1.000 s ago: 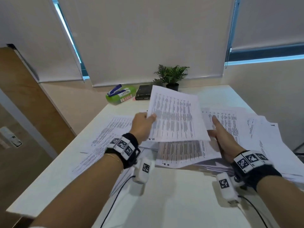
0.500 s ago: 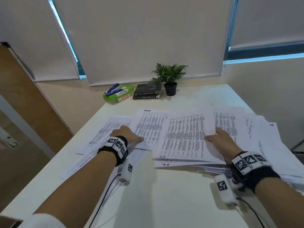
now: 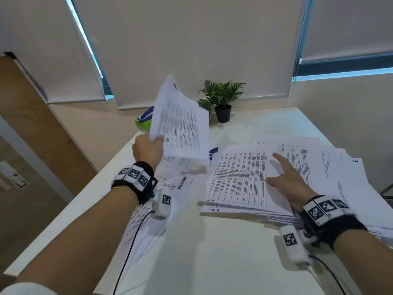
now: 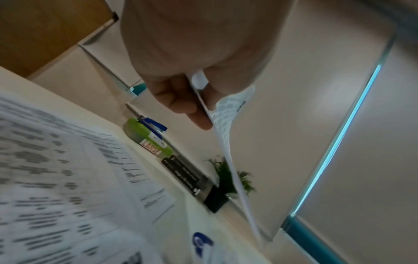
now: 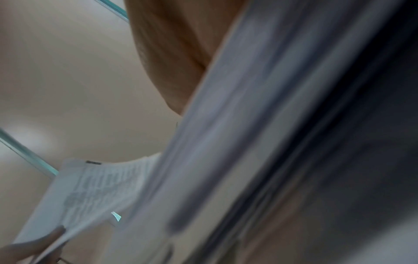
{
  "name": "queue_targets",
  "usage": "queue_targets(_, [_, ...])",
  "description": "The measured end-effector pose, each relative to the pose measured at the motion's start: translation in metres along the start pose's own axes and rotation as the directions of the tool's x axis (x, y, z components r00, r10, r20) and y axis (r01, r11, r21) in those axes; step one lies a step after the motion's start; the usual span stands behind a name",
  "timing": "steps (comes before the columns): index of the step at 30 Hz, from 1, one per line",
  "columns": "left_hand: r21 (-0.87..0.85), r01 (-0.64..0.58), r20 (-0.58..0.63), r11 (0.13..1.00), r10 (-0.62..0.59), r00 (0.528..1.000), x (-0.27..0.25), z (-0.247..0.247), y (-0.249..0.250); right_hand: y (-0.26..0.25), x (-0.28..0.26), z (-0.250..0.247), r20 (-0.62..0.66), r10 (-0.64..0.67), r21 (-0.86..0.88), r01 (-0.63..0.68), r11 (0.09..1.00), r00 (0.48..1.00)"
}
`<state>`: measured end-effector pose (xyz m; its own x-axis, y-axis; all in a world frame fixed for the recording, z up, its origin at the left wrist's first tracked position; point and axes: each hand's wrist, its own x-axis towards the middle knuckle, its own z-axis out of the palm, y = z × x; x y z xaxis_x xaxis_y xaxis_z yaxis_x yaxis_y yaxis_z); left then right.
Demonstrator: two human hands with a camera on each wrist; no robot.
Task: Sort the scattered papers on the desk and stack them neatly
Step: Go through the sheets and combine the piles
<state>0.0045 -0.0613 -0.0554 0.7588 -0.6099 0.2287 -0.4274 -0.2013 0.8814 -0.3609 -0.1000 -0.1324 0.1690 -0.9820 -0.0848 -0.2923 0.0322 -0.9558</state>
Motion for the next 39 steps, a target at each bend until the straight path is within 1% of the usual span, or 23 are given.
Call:
queue_targets(2, [-0.212,0.011,0.014,0.977,-0.008,1.000,-0.004,-0.006,0.016,0.001,0.000,0.000,0.008,-0.027,-0.029,0.027,0.999,1.000])
queue_targets(4, [-0.326,0.068,0.140,0.943,-0.024,0.990,-0.018,-0.008,0.029,0.002,-0.001,0.001,0.023,-0.039,-0.029,0.040,0.999,0.999])
queue_targets(5, [-0.340,0.097,0.216,0.936,-0.023,0.976,-0.027,-0.006,0.031,0.002,-0.001,0.001,0.026,-0.038,-0.030,0.039,0.999,0.999])
queue_targets(8, [-0.273,0.181,0.387,0.945,-0.064,0.920,-0.055,0.005,0.026,-0.003,-0.002,0.002,0.002,0.036,-0.006,-0.036,0.999,0.999])
queue_targets(11, [-0.149,0.225,0.533,0.963,-0.114,0.838,-0.088,0.022,0.012,-0.008,-0.001,0.004,0.030,0.157,0.175,-0.159,0.972,0.987])
queue_targets(13, [-0.024,0.206,0.607,0.978,-0.150,0.780,-0.110,0.034,0.003,-0.012,-0.003,0.005,0.042,0.202,0.248,-0.206,0.946,0.978])
queue_targets(14, [0.028,0.181,0.636,0.983,-0.157,0.755,-0.120,0.038,0.002,-0.010,-0.001,0.005,0.032,0.189,0.229,-0.191,0.954,0.981])
queue_targets(15, [0.070,0.152,0.657,0.986,-0.160,0.736,-0.124,0.042,-0.001,-0.009,-0.002,0.005,0.017,0.174,0.157,-0.174,0.972,0.985])
queue_targets(17, [0.103,0.102,0.686,0.989,-0.145,0.713,-0.124,0.045,-0.004,-0.002,0.003,0.005,-0.050,0.124,0.022,-0.123,0.992,0.991])
queue_targets(19, [0.129,0.039,0.663,0.991,-0.115,0.740,-0.112,0.036,-0.008,0.001,0.004,0.004,-0.085,0.121,-0.010,-0.122,0.992,0.989])
queue_targets(20, [0.157,-0.003,0.638,0.988,-0.099,0.764,-0.104,0.028,-0.010,0.002,0.005,0.004,-0.091,0.115,-0.007,-0.117,0.993,0.989])
queue_targets(22, [0.264,-0.090,0.578,0.960,-0.083,0.812,-0.083,0.002,-0.019,0.001,0.005,0.003,-0.082,0.101,-0.009,-0.102,0.995,0.992])
queue_targets(23, [0.351,-0.123,0.548,0.928,-0.098,0.831,-0.073,-0.014,-0.024,0.002,0.005,0.002,-0.078,0.101,-0.008,-0.101,0.995,0.992])
queue_targets(24, [0.460,-0.150,0.518,0.875,-0.127,0.846,-0.060,-0.031,-0.033,0.002,0.006,0.003,-0.082,0.088,0.000,-0.088,0.996,0.993])
queue_targets(25, [0.592,-0.157,0.482,0.790,-0.192,0.855,-0.048,-0.050,-0.041,0.002,0.005,0.003,-0.079,0.097,-0.002,-0.098,0.995,0.992])
queue_targets(27, [0.808,-0.148,0.389,0.570,-0.330,0.860,-0.028,-0.081,-0.059,0.004,0.006,0.004,-0.080,0.102,-0.011,-0.103,0.995,0.992])
queue_targets(28, [0.852,-0.149,0.370,0.501,-0.376,0.849,-0.022,-0.093,-0.067,0.003,0.005,0.005,-0.075,0.088,-0.007,-0.089,0.996,0.993])
queue_targets(29, [0.863,-0.148,0.375,0.482,-0.417,0.828,-0.020,-0.102,-0.072,0.001,0.004,0.005,-0.065,0.085,-0.005,-0.086,0.996,0.994])
queue_targets(31, [0.851,-0.128,0.388,0.510,-0.446,0.806,-0.023,-0.111,-0.080,0.000,0.002,0.006,-0.060,0.069,-0.005,-0.070,0.998,0.996])
queue_targets(34, [0.840,-0.117,0.371,0.530,-0.403,0.836,-0.035,-0.112,-0.084,-0.001,0.001,0.008,-0.073,0.055,0.003,-0.055,0.998,0.996])
queue_targets(36, [0.786,-0.094,0.379,0.612,-0.356,0.854,-0.042,-0.110,-0.081,0.001,0.002,0.007,-0.076,0.063,0.010,-0.062,0.998,0.995])
queue_targets(37, [0.747,-0.052,0.374,0.663,-0.354,0.857,-0.043,-0.109,-0.079,0.000,0.001,0.007,-0.071,0.066,0.013,-0.065,0.998,0.995])
queue_targets(39, [0.651,0.051,0.378,0.757,-0.382,0.843,-0.044,-0.108,-0.079,0.001,0.003,0.007,-0.082,0.080,0.008,-0.080,0.997,0.993])
